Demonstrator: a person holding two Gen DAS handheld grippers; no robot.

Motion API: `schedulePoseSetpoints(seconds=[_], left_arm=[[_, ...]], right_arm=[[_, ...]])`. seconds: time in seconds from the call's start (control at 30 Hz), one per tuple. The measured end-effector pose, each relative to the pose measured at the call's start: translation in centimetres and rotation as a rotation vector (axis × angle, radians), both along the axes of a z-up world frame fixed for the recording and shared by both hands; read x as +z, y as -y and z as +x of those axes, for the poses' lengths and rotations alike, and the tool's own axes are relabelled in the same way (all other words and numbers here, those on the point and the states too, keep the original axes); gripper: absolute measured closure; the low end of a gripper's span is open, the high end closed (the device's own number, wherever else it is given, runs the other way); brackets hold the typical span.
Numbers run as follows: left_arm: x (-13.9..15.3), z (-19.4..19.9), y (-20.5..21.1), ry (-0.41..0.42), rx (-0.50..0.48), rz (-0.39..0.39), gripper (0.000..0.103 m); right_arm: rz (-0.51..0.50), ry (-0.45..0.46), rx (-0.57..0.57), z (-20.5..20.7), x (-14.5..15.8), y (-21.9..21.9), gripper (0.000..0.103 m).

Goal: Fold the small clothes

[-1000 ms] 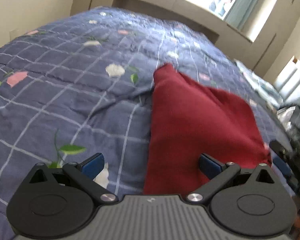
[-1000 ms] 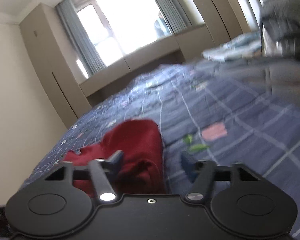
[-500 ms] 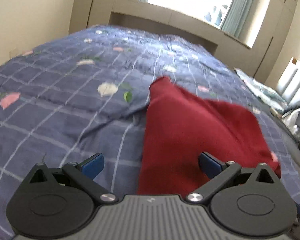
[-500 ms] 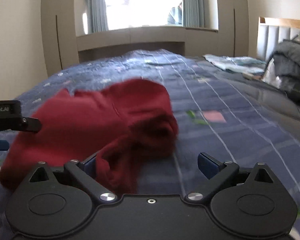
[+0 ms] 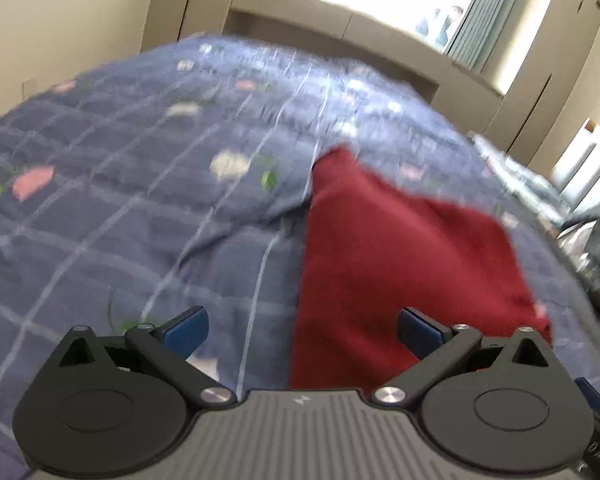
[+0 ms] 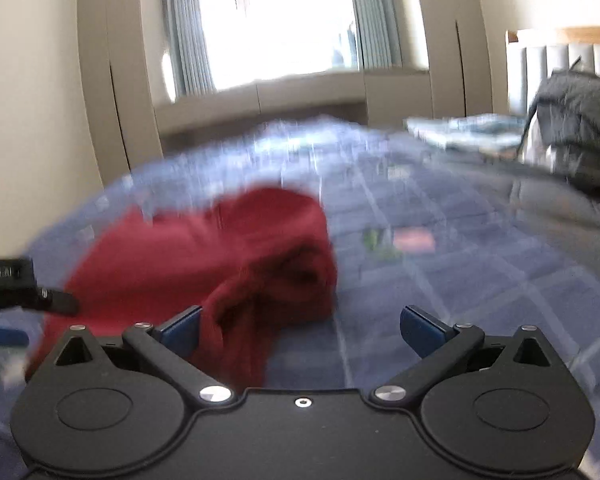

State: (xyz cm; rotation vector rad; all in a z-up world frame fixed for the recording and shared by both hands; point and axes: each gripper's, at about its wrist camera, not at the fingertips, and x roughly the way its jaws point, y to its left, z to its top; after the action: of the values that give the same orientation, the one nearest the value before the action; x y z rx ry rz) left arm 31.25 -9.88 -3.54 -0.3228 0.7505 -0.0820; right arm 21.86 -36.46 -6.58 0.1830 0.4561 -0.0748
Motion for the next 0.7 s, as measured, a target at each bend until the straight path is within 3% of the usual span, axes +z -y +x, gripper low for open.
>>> schedulePoseSetpoints(seconds=[0.07, 0.2, 0.4, 0.53, 0.7], left_arm=[[1.1, 1.2, 0.1, 0.034, -0.002, -0.005, 0.000], [1.6, 5.4, 1.3, 0.040, 0.011, 0.027, 0.000], [-1.4, 10.6, 2.8, -0.041, 0.032, 0.120, 0.000], [-3.2, 10.9, 2.4, -0.049, 0.045, 0.096, 0.000], [-4.4, 11.0, 2.6, -0.024, 0.047, 0.110, 0.000]], right_arm=[[-0.002, 0.025, 0.033, 1.4, 1.2, 0.6, 0.001], [-0.108, 0.001, 0.121, 7.3, 1.9, 0.9, 0.001], [-0.102, -0.066, 0.143, 15.7, 0.4, 2.6, 0.001], [-0.100, -0.116, 0.115, 17.6, -1.7, 3.3, 0.001], [-0.006, -0.151, 0.103, 18.1, -3.3, 4.7, 0.001]])
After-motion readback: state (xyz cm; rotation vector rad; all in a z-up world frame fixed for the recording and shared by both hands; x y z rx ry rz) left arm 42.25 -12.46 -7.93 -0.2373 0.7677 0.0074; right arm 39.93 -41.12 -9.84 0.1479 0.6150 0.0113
